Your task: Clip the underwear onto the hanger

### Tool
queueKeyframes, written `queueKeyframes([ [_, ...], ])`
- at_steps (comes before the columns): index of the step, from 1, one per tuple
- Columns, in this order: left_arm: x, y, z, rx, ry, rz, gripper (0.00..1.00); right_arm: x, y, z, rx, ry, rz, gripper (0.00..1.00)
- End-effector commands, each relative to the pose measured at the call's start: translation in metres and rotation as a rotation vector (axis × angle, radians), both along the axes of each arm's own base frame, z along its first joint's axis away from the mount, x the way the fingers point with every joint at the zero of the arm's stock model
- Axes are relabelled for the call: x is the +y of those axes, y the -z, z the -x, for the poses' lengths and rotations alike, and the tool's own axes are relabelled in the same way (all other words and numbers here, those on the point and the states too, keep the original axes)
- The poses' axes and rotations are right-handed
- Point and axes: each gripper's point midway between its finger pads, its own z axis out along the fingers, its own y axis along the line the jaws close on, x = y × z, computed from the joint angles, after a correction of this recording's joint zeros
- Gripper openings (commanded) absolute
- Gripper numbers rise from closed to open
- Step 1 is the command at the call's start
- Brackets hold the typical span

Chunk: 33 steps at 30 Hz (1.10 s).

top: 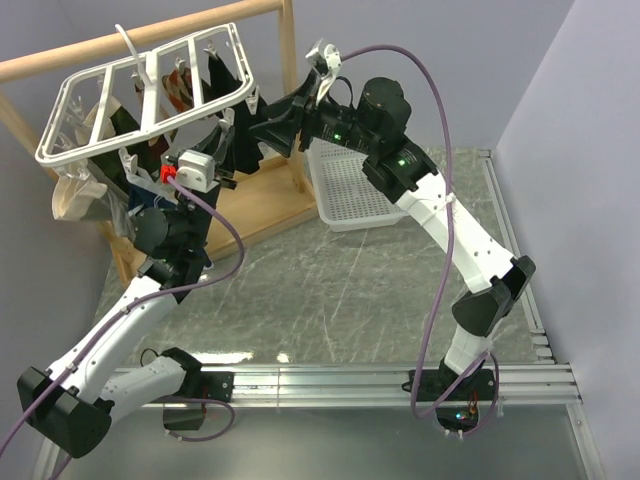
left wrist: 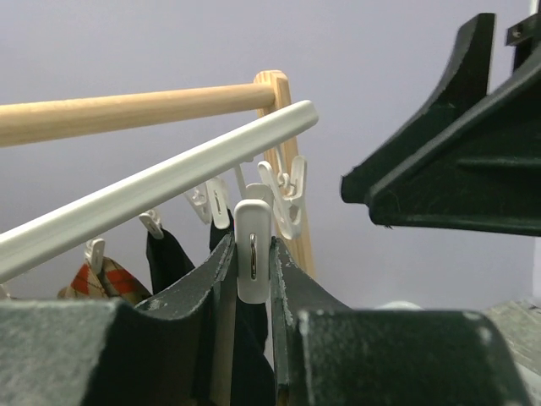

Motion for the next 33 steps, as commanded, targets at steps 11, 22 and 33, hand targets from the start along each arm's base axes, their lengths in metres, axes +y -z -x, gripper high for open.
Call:
queueKeyframes([
  [11, -0.008, -0.009, 0.024, 0.030, 0.116, -0.041, 0.04, 0.020, -0.031, 0.017, 0.046, -0.026, -0.103, 0.68],
  [22, -0.012, -0.004, 0.025, 0.048, 0.134, -0.078, 0.04, 0.035, -0.018, 0.022, 0.124, -0.051, -0.103, 0.71],
  [33, -0.014, -0.003, 0.027, 0.045, 0.142, -0.094, 0.04, 0.042, -0.015, 0.024, 0.123, -0.037, -0.097, 0.64],
])
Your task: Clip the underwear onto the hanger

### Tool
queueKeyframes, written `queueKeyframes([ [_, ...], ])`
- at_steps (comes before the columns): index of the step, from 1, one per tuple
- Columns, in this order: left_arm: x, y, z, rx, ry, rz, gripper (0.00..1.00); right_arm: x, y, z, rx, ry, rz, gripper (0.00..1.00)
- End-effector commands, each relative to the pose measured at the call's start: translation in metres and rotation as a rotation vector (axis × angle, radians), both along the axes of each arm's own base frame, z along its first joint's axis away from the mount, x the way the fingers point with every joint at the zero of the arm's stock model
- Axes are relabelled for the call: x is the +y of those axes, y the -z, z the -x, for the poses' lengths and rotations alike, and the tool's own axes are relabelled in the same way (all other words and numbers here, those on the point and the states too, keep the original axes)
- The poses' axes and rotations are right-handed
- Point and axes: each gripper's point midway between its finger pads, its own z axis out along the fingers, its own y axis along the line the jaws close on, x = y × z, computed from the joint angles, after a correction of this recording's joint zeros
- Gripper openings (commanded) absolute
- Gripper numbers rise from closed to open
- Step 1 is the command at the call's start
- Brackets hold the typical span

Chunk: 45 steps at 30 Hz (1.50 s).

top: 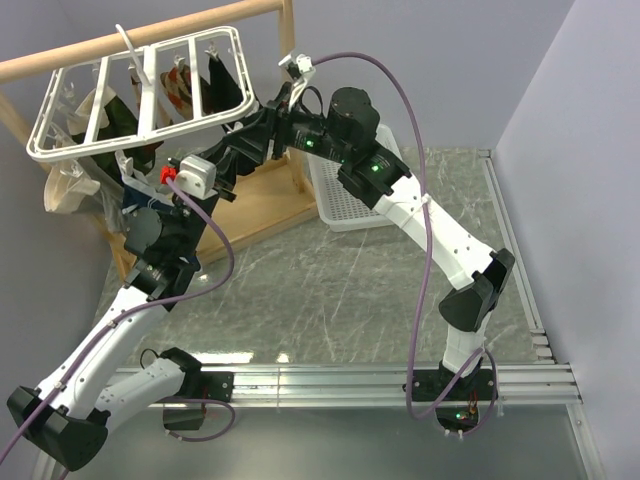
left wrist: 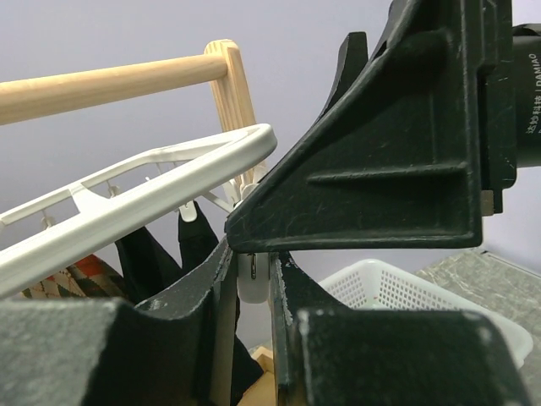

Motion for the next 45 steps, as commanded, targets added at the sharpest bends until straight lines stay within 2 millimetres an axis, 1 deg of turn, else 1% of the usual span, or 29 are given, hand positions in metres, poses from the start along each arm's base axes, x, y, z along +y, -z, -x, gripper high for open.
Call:
queueKeyframes([
  [1, -0.002, -0.018, 0.013, -0.045, 0.040, -0.007, 0.05, -0.004, -0.026, 0.010, -0.050, 0.004, -0.049, 0.62],
  [4, -0.004, -0.016, 0.013, -0.036, 0.048, -0.020, 0.10, -0.003, -0.028, 0.011, -0.060, 0.004, -0.050, 0.51],
  [5, -0.004, -0.015, 0.013, -0.032, 0.048, -0.022, 0.13, -0.003, -0.028, 0.010, -0.061, 0.011, -0.049, 0.41],
  [6, -0.004, -0.016, 0.014, -0.025, 0.047, -0.028, 0.24, -0.003, -0.030, 0.011, -0.065, 0.010, -0.051, 0.35],
  [8, -0.001, -0.018, 0.016, -0.013, 0.043, -0.029, 0.33, -0.004, -0.029, 0.011, -0.062, 0.018, -0.050, 0.21],
  [9, 0.000, -0.014, 0.018, 0.017, 0.042, -0.043, 0.42, -0.004, -0.028, 0.009, -0.059, 0.021, -0.048, 0.17],
  [10, 0.001, -0.013, 0.020, 0.032, 0.042, -0.045, 0.46, -0.003, -0.026, 0.009, -0.056, 0.019, -0.046, 0.11],
  [11, 0.005, -0.021, 0.025, 0.033, 0.039, -0.040, 0.49, -0.004, -0.027, 0.009, -0.057, 0.022, -0.047, 0.09],
  [12, 0.005, -0.009, 0.028, 0.094, 0.046, -0.065, 0.53, -0.004, -0.025, 0.007, -0.054, 0.027, -0.044, 0.07],
  [14, 0.009, -0.005, 0.037, 0.141, 0.056, -0.090, 0.58, -0.004, -0.026, 0.007, -0.055, 0.031, -0.044, 0.02],
  [15, 0.011, -0.011, 0.045, 0.140, 0.063, -0.097, 0.61, -0.004, -0.025, 0.005, -0.051, 0.034, -0.043, 0.00],
  [16, 0.013, 0.009, 0.053, 0.223, 0.078, -0.145, 0.63, -0.005, -0.025, 0.005, -0.050, 0.035, -0.043, 0.00],
  [17, 0.016, 0.002, 0.063, 0.227, 0.088, -0.159, 0.64, -0.004, -0.023, 0.004, -0.045, 0.036, -0.042, 0.00],
  [19, 0.017, 0.008, 0.079, 0.262, 0.118, -0.210, 0.66, -0.004, -0.022, 0.001, -0.039, 0.041, -0.043, 0.00],
  [20, 0.017, 0.028, 0.088, 0.332, 0.144, -0.277, 0.66, -0.004, -0.021, 0.001, -0.034, 0.041, -0.041, 0.00],
  [21, 0.020, 0.024, 0.099, 0.308, 0.153, -0.349, 0.70, -0.003, -0.019, 0.000, -0.032, 0.040, -0.040, 0.00],
  [22, 0.015, 0.030, 0.110, 0.315, 0.207, -0.402, 0.70, -0.003, -0.020, 0.000, -0.030, 0.040, -0.042, 0.00],
  [23, 0.016, 0.056, 0.119, 0.402, 0.239, -0.477, 0.70, -0.003, -0.020, 0.000, -0.026, 0.041, -0.042, 0.00],
  [25, 0.017, 0.065, 0.128, 0.430, 0.274, -0.602, 0.70, -0.002, -0.020, -0.001, -0.024, 0.040, -0.044, 0.00],
  [26, 0.023, 0.084, 0.140, 0.498, 0.307, -0.695, 0.69, -0.002, -0.019, -0.003, -0.020, 0.043, -0.043, 0.00],
  [29, 0.026, 0.122, 0.145, 0.622, 0.377, -0.879, 0.69, -0.002, -0.017, -0.004, -0.017, 0.046, -0.040, 0.00],
  [30, 0.031, 0.143, 0.147, 0.702, 0.400, -0.961, 0.70, -0.002, -0.017, -0.003, -0.017, 0.044, -0.040, 0.00],
  [33, 0.042, 0.169, 0.132, 0.822, 0.345, -1.054, 0.73, -0.002, -0.016, -0.004, -0.018, 0.048, -0.040, 0.00],
  [35, 0.043, 0.171, 0.121, 0.839, 0.313, -1.090, 0.73, -0.004, -0.017, -0.005, -0.019, 0.052, -0.040, 0.00],
  [36, 0.042, 0.178, 0.108, 0.897, 0.280, -1.102, 0.79, -0.004, -0.017, -0.005, -0.019, 0.055, -0.040, 0.00],
  [38, 0.034, 0.174, 0.098, 0.906, 0.264, -1.105, 0.82, -0.005, -0.019, -0.006, -0.017, 0.066, -0.043, 0.00],
  [39, 0.035, 0.180, 0.089, 0.938, 0.219, -1.128, 0.83, -0.006, -0.019, -0.006, -0.016, 0.067, -0.045, 0.00],
  [40, 0.026, 0.176, 0.079, 0.900, 0.187, -1.122, 0.83, -0.007, -0.022, -0.006, -0.018, 0.072, -0.051, 0.00],
  [45, 0.023, 0.218, 0.068, 0.970, 0.070, -1.301, 0.84, -0.008, -0.027, -0.008, -0.011, 0.093, -0.064, 0.00],
])
